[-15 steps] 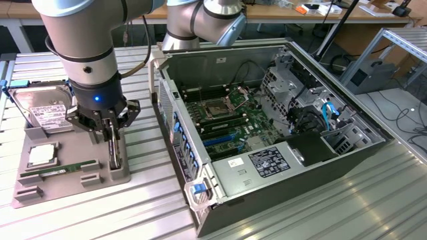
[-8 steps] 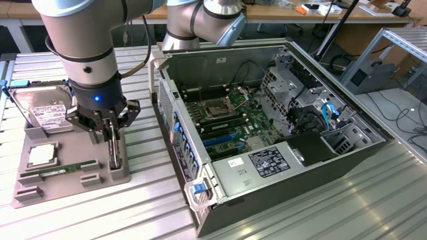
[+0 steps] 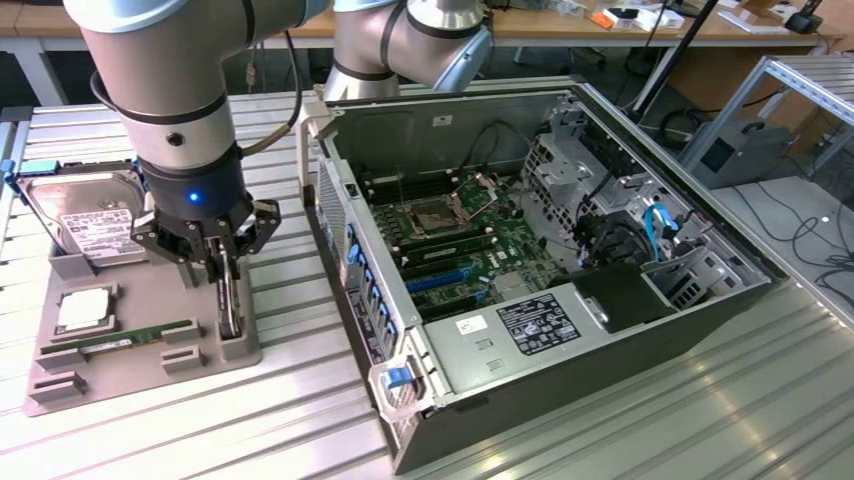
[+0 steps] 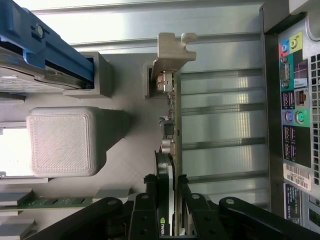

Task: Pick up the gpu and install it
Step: 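Pick up the gpu and move the gpu toward the slot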

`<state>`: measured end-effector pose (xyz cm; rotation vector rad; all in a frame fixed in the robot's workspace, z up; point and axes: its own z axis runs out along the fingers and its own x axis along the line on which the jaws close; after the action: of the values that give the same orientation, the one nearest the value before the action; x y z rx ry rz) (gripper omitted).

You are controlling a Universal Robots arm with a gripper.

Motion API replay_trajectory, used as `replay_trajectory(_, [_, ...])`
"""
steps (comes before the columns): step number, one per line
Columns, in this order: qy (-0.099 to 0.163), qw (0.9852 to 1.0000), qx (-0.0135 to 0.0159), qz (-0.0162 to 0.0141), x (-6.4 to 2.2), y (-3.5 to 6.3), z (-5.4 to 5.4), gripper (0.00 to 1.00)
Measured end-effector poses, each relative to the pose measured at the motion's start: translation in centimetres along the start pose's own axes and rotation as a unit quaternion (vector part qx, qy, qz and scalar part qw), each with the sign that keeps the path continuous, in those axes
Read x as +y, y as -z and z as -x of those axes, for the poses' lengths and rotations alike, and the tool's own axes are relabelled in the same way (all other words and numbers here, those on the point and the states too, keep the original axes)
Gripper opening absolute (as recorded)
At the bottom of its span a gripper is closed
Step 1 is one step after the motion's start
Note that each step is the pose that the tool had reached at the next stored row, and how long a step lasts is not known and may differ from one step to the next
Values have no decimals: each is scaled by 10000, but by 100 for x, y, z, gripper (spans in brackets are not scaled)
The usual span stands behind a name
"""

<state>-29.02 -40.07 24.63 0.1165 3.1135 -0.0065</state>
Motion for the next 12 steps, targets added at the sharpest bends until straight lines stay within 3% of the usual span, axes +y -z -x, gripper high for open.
replay_trajectory(12, [0, 10000, 0, 1, 0, 32, 1, 27])
